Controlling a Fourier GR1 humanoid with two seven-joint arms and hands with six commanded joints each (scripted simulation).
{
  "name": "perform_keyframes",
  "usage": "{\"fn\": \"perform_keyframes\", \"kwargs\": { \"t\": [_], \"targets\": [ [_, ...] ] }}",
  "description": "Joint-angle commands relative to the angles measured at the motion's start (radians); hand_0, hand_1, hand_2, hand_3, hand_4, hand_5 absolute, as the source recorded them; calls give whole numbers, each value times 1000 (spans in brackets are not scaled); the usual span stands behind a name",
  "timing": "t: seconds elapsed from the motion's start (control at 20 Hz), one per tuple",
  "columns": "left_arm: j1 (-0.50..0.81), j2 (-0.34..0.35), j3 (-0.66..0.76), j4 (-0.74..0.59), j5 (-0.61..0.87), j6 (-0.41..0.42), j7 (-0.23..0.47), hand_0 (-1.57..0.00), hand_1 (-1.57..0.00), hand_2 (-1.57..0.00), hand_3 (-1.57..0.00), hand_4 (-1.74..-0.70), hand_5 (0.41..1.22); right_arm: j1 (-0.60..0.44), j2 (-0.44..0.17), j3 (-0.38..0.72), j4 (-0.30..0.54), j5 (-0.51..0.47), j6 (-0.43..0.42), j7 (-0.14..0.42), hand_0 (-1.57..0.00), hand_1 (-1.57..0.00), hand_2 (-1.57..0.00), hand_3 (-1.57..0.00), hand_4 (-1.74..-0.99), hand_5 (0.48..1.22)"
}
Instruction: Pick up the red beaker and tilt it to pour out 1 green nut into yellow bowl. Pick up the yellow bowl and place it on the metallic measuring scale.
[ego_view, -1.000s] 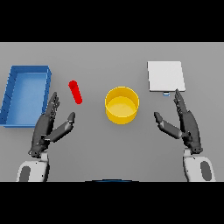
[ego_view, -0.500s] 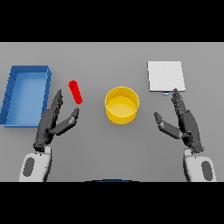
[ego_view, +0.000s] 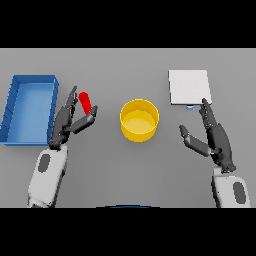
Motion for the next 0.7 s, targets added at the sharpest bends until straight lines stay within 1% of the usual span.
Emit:
{"fn": "perform_keyframes", "kwargs": {
  "t": [0.0, 0.05, 0.15, 0.2, 0.25, 0.3, 0.35, 0.4, 0.45, 0.5, 0.55, 0.6, 0.65],
  "targets": [
    [-34, 0, 7, 36, -7, 10, -8, 1, 1, 1, 1, -1230, 635, 11, -3, -1, -5, -7, 8, -4, 1, 1, 1, 1, -1303, 631],
    [-59, 0, 6, 56, -19, 20, -15, 1, 1, 1, 1, -1225, 635, 5, 3, 3, 10, 8, -2, 6, 1, 1, 1, 1, -1301, 631],
    [-103, 4, 15, 111, -30, 32, -9, 1, 1, 1, 1, -1221, 635, -4, -4, -3, 8, 11, -8, 6, 1, 1, 1, 1, -1299, 634],
    [-114, 9, 17, 134, -38, 36, -26, 1, 1, 1, 1, -1225, 639, -4, 1, 0, 15, 15, -9, -4, 1, 1, 1, 1, -1303, 637],
    [-136, 14, 22, 154, -38, 36, -35, 1, 1, 1, 1, -1231, 647, -9, 3, -1, 22, 21, -17, 4, 1, 1, 1, 1, -1300, 638],
    [-148, 15, 31, 191, -39, 40, -53, 1, 1, 1, 1, -1245, 660, -2, 5, 0, 13, 14, -11, -2, 1, 1, 1, 1, -1299, 639],
    [-167, 9, 38, 211, -30, 36, -63, 1, 1, 1, 1, -1258, 668, 2, 3, 0, 15, 16, -12, -9, 1, 1, 1, 1, -1300, 642],
    [-172, -5, 37, 232, -30, 41, -81, 1, 1, 1, 1, -1270, 675, -13, 0, -8, 27, 12, -12, 6, 1, 1, 1, 1, -1301, 644],
    [-179, -5, 41, 252, -31, 43, -102, 1, 1, 1, 1, -1290, 686, -10, 6, 2, 22, 22, -16, -4, 1, 1, 1, 1, -1300, 646],
    [-194, -8, 51, 281, -29, 51, -120, 1, 1, 1, 1, -1310, 697, -12, -4, -4, 19, 18, -12, -5, 1, 1, 1, 1, -1300, 647],
    [-204, -15, 57, 284, -23, 57, -124, 1, 1, -1, 1, -1331, 709, -11, 0, -9, 18, 5, -10, 0, 1, 1, 1, 1, -1303, 646],
    [-207, -19, 66, 297, -17, 63, -142, 1, -6, -50, -30, -1347, 726, 4, 0, -6, 12, 7, -7, -17, 1, 1, 1, 1, -1301, 647],
    [-214, -19, 77, 310, -10, 67, -149, -153, -145, -179, -129, -1364, 747, -4, -1, -9, 12, 2, -9, 3, 1, 1, 1, 1, -1298, 646]
  ]
}}
